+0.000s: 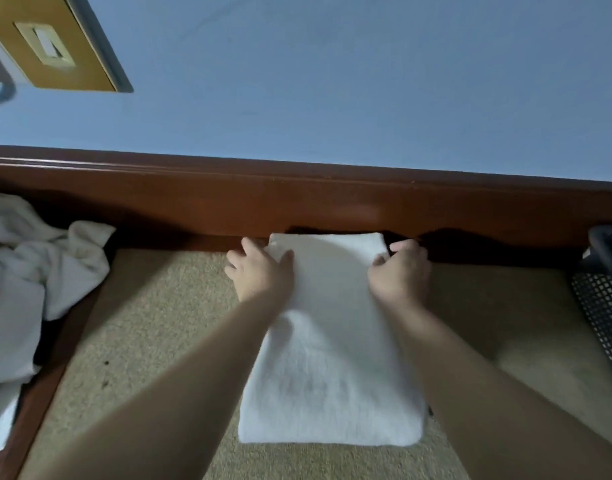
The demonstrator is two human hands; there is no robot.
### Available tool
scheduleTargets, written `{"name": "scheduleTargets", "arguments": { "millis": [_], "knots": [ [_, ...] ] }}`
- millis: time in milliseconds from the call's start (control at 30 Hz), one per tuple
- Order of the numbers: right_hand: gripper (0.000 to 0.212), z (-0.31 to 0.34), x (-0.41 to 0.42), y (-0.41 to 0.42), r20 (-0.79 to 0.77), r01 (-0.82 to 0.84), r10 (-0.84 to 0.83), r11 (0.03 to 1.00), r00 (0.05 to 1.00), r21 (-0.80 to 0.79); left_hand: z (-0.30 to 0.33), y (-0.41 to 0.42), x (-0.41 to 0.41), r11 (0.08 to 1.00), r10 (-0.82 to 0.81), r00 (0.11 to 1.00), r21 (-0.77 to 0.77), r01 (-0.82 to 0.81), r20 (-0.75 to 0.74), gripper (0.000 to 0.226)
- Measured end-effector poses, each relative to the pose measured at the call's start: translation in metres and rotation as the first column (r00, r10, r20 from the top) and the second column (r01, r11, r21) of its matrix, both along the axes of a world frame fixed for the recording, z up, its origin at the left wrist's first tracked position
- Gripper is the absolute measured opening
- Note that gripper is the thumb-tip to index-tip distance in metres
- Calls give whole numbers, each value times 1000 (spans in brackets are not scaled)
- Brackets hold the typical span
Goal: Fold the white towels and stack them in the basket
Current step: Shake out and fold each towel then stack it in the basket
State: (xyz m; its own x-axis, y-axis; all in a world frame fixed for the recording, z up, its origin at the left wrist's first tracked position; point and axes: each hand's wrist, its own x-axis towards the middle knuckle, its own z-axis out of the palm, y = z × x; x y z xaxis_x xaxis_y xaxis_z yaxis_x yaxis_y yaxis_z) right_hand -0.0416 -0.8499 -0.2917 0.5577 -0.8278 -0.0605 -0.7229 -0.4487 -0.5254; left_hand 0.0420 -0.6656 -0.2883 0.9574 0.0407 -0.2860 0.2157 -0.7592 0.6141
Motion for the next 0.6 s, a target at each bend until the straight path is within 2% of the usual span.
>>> {"name": "scheduleTargets", "arguments": {
  "millis": [67,133,167,233,333,433,600],
  "knots": [
    [37,12,-10,32,37,-215,228,951,973,-223,8,-6,-30,933,-301,946,244,265,123,60],
    [53,8,-11,49,-87,-437,429,884,899,-167,5,-10,-49,791,-573,813,328,517,101,64],
    [61,2,-11,49,-195,-486,464,870,864,-80,-2,-10,-50,747,-624,780,329,578,49,67],
    [69,-13,-11,40,-329,-523,499,852,801,20,-18,-7,-42,733,-634,773,308,607,-15,71],
    [74,-34,-9,30,-334,-564,514,823,790,-66,-34,-5,-27,718,-648,762,329,613,-6,76],
    [79,-41,-2,26,-368,-577,519,815,772,-62,-34,-8,-22,710,-650,759,337,618,-22,79],
    [75,-3,-11,33,-479,-592,569,797,669,121,-3,-5,-32,660,-663,731,336,672,-160,78]
  ]
}}
